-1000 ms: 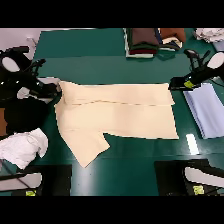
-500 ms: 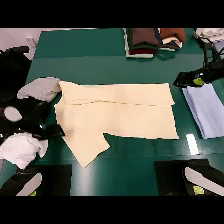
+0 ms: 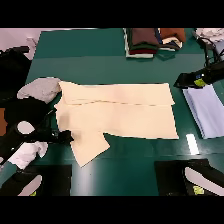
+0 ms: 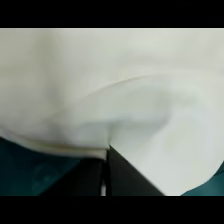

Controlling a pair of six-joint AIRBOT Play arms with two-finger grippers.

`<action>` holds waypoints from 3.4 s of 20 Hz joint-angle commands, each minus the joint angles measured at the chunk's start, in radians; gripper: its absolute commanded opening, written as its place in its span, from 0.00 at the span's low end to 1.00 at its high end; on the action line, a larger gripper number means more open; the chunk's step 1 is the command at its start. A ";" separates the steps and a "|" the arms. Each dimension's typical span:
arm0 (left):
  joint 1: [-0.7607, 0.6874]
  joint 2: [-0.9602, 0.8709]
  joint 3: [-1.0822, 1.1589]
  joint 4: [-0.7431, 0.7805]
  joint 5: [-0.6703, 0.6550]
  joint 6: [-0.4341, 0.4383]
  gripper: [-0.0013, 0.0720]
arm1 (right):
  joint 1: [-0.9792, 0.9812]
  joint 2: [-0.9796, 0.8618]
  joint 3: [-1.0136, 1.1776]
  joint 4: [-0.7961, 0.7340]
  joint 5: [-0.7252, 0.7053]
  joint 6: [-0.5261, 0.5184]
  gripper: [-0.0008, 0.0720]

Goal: Fold the shirts.

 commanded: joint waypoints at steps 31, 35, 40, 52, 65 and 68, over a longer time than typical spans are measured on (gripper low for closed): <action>-0.026 0.296 0.290 0.220 -0.480 -0.072 0.05 | -0.164 0.371 -0.565 -0.130 0.180 -0.075 0.03; -0.026 0.265 0.356 0.220 -0.394 -0.055 0.05 | -0.164 0.375 -0.458 -0.131 0.159 -0.076 0.03; -0.026 0.012 0.427 0.289 -0.186 0.001 0.05 | -0.140 0.109 -0.261 -0.055 0.030 -0.076 0.03; 0.029 -0.293 0.596 0.326 0.023 -0.010 0.70 | -0.027 -0.415 0.176 0.114 -0.047 -0.050 0.47; -0.105 -0.307 0.688 0.195 0.003 -0.024 0.05 | -0.400 -0.484 -0.115 0.382 0.030 -0.275 0.80; -0.198 -0.342 0.689 0.176 0.069 -0.060 0.05 | -0.363 -0.536 -0.151 0.480 -0.016 -0.309 0.80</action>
